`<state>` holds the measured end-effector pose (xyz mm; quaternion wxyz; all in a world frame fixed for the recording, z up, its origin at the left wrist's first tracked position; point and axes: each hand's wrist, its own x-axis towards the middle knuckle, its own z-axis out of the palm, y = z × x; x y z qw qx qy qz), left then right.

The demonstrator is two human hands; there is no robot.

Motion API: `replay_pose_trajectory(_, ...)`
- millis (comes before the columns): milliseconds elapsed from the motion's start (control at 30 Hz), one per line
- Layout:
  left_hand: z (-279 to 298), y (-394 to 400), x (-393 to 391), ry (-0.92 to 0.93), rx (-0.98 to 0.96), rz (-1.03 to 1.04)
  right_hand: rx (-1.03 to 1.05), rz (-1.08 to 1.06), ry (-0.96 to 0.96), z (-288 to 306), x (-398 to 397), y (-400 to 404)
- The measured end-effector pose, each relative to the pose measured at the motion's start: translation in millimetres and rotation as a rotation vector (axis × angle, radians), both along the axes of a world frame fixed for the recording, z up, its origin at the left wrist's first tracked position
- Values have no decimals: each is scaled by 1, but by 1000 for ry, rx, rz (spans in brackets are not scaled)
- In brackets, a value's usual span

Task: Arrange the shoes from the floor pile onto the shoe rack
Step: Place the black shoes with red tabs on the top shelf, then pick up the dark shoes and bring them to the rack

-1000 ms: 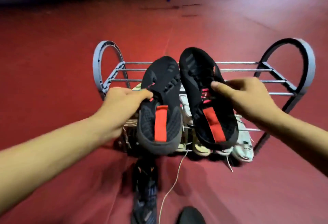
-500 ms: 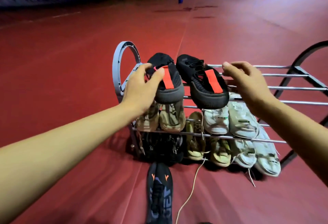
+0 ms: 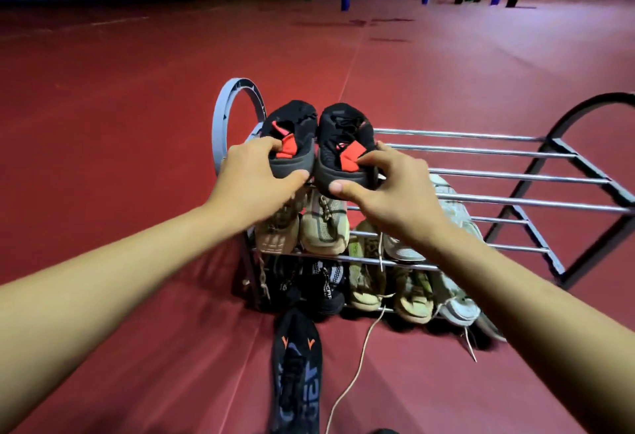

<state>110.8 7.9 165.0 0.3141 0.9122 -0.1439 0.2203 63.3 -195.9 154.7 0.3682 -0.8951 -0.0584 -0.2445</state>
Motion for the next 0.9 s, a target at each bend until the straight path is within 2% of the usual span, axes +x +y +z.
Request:
replay_pose_trajectory(200,2,18,-1,-37,44,45,-12,16,-12,-5,15,15)
replay_pose_trajectory(400,-8,20,-4,-75,-69,69,22,-8,-19,-6,14,29)
replay_pose_trajectory(567,-17,20,-5,-102,-93,33,-145,95,52,-5,13,17)
replay_pose_trajectory(633,-25,17,-11,-164,-174,-1,-175,80,-14,-9,6,11)
replay_pose_trajectory(733,-56,11,-34,-351,-374,9,-93,45,-275,-31,-36,2)
replay_pose_trajectory(800,-101,10,-55,-262,-379,42,-135,135,-232,-69,-78,-9)
replay_pose_trajectory(867,-164,14,-77,56,-251,3,-305,269,73,-120,-120,-20)
replay_pose_trajectory(900,-197,19,-89,274,-130,-23,-414,303,315,-146,-137,-25)
